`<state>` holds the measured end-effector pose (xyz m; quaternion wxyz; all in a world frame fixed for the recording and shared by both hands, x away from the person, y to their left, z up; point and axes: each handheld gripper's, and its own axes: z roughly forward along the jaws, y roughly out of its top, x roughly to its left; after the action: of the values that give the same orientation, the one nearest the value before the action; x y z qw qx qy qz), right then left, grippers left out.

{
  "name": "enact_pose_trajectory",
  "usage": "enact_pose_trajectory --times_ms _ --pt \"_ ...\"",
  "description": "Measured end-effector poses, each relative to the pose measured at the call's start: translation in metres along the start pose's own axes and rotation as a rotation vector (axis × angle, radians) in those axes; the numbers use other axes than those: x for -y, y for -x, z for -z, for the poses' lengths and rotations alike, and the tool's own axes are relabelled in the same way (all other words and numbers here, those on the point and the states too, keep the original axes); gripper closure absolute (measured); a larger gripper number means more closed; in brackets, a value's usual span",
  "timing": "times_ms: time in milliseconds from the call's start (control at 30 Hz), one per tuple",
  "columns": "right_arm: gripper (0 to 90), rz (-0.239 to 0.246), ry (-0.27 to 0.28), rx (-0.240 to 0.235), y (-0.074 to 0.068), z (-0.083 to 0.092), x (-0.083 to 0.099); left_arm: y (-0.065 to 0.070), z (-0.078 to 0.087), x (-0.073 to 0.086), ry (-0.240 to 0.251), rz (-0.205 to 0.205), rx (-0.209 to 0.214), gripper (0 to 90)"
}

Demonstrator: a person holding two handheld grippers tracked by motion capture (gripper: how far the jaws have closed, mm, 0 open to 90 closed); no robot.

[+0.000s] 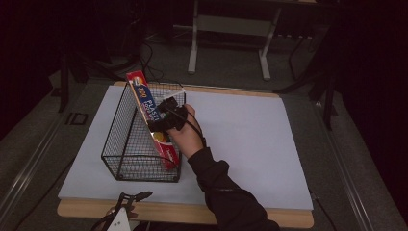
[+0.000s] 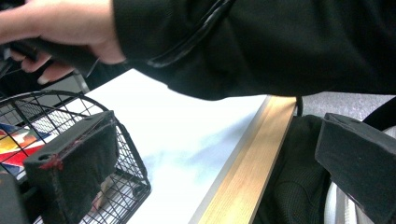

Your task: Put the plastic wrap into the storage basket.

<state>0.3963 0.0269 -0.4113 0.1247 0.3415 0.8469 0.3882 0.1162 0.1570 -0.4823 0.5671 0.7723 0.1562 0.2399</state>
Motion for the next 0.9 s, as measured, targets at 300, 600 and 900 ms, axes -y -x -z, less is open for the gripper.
enact_pose_trajectory --times_ms 300,600,900 --pt "13.4 0.011 -0.011 0.034 0.025 0.039 0.022 0.0 -0.003 0.001 -0.008 0.002 0.001 0.1" --pt "13.7 0.013 0.045 0.062 0.044 0.073 0.048 -0.001 -0.005 0.001 -0.016 0.008 -0.004 0.1" --pt "13.6 0.033 0.073 0.078 0.058 0.098 0.079 -0.002 -0.006 0.002 -0.02 0.008 -0.006 0.1"
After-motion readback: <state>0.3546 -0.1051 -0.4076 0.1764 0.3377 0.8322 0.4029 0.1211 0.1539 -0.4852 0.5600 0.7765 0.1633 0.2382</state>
